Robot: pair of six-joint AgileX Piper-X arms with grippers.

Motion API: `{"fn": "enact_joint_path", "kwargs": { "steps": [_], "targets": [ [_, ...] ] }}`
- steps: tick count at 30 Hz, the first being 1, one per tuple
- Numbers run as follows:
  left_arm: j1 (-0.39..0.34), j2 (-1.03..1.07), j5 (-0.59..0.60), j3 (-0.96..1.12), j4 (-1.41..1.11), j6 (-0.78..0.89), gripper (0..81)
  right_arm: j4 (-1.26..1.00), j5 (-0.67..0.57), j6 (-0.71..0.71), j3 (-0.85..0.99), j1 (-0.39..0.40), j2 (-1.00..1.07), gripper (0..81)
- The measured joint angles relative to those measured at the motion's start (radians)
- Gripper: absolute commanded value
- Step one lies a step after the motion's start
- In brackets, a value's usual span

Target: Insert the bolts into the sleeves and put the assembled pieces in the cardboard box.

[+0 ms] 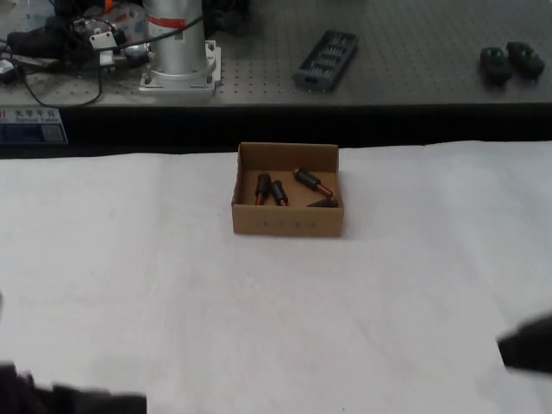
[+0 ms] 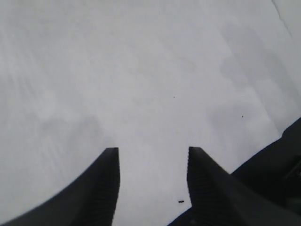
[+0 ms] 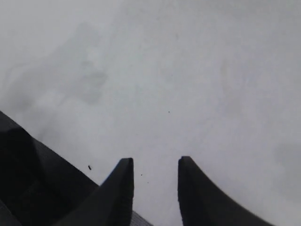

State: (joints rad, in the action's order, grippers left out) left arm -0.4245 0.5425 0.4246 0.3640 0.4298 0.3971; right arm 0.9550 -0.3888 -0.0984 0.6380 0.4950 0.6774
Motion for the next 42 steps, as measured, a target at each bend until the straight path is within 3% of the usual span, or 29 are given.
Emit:
{"fn": "enact_joint_path", "kwargs": {
  "steps": [5,13,27,42],
  "targets": [
    [0.000,0.000,0.051,-0.188,-0.098,0.141,33.5,-0.041,0.002,-0.114,-0.128,0.000,-0.125,24.7],
    [0.000,0.000,0.058,-0.272,-0.107,0.150,33.5,-0.210,0.004,-0.402,-0.381,0.000,-0.366,24.7],
    [0.000,0.000,0.103,-0.372,-0.094,0.184,33.5,-0.422,0.019,-0.576,-0.633,0.000,-0.372,24.7],
    [0.000,-0.002,0.076,-0.370,-0.071,0.145,33.5,-0.371,0.109,-0.597,-0.647,0.000,-0.373,24.7]
  ]
}}
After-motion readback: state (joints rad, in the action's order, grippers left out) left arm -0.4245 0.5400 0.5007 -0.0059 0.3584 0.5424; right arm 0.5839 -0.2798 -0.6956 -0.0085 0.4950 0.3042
